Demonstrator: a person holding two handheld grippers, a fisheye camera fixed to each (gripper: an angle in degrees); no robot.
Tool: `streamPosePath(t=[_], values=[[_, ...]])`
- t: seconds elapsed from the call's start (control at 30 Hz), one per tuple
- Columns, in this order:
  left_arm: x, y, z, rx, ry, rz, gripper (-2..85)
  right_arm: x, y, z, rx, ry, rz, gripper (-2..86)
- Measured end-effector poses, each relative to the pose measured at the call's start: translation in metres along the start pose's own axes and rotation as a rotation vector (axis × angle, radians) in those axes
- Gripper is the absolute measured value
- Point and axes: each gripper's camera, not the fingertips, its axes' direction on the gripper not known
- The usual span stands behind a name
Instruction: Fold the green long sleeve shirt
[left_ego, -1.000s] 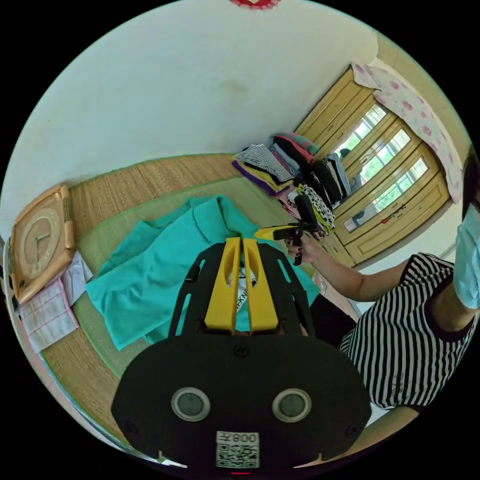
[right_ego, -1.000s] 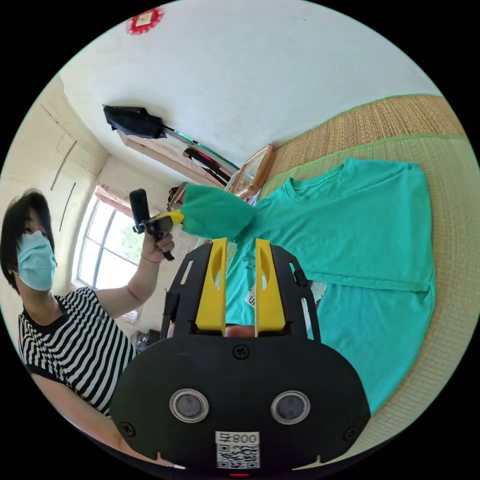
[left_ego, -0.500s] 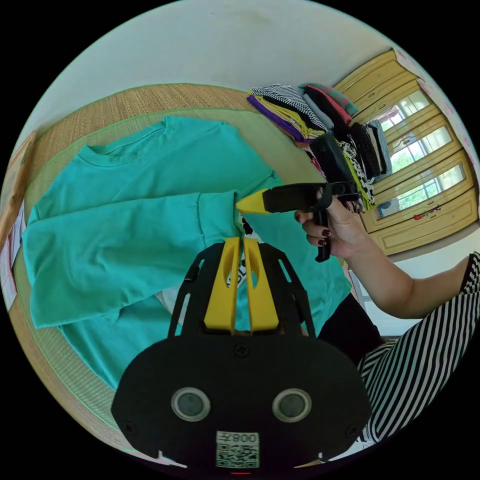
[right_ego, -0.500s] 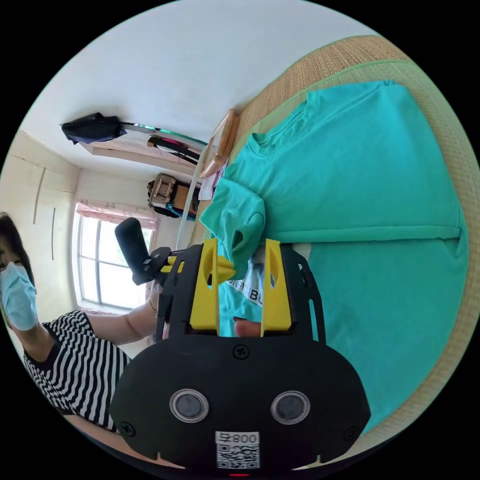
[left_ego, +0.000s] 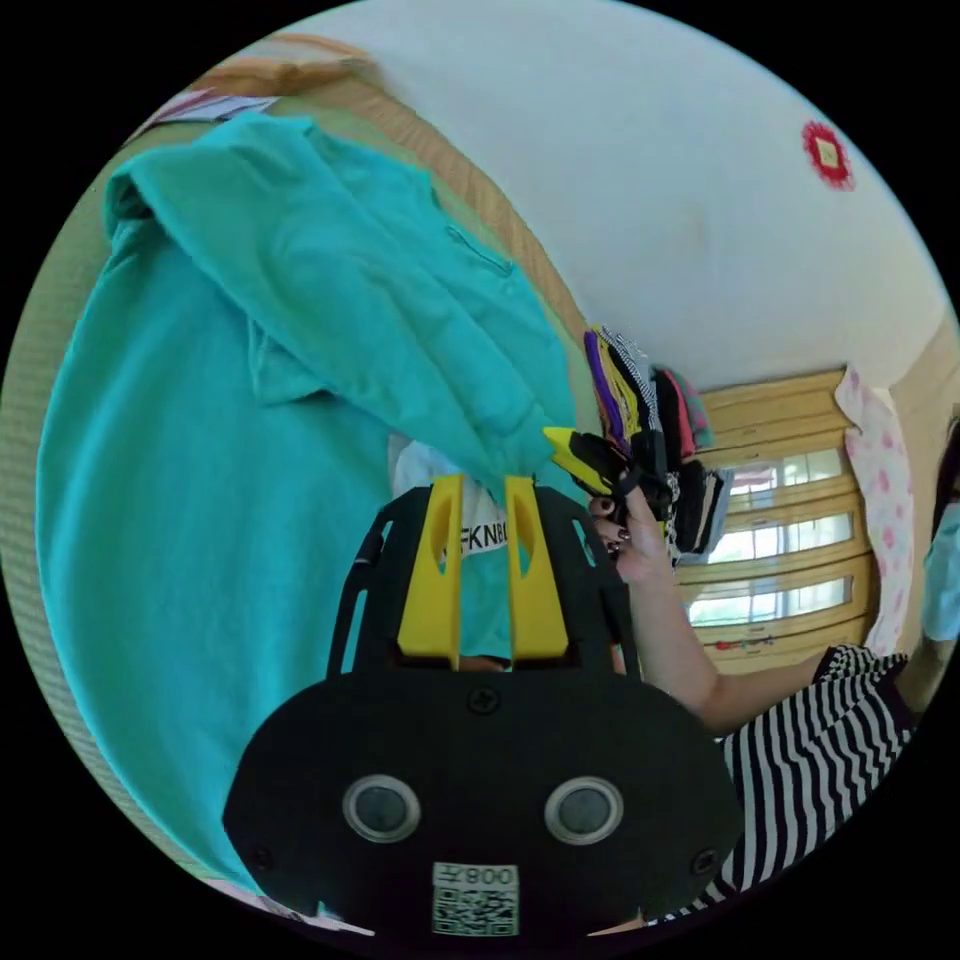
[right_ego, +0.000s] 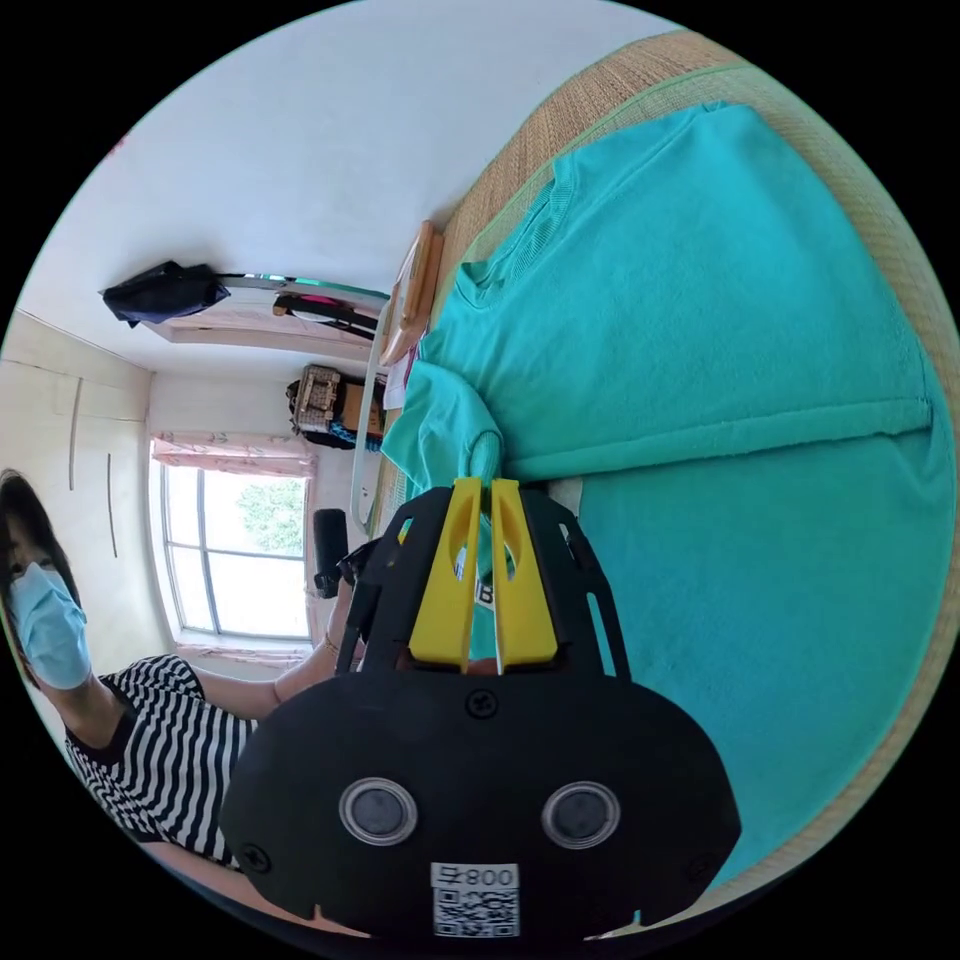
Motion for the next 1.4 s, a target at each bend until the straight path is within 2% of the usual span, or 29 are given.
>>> streamPosePath(t=[0.37, 0.7, 1.0, 1.4], values=[[-0.012, 0.002, 0.055, 0.047, 0.150, -0.141, 2.1, -0.011, -0.015, -0.003, -0.020, -0.014, -0.012, 1.4], [0.063, 0.002, 0.086, 0.135, 0.269, -0.015, 0.9, -0.062, -0.056, -0.071, 0.014, -0.019, -0.149, 1.2], [0.073, 0.005, 0.183, 0.051, 0.302, -0.065, 0.9, -0.042, -0.079, -0.110, -0.009, 0.111, -0.093, 1.0], [0.066, 0.019, 0.242, 0.012, 0.283, -0.081, 0.9, -0.032, -0.084, -0.108, -0.020, 0.166, -0.053, 1.0]])
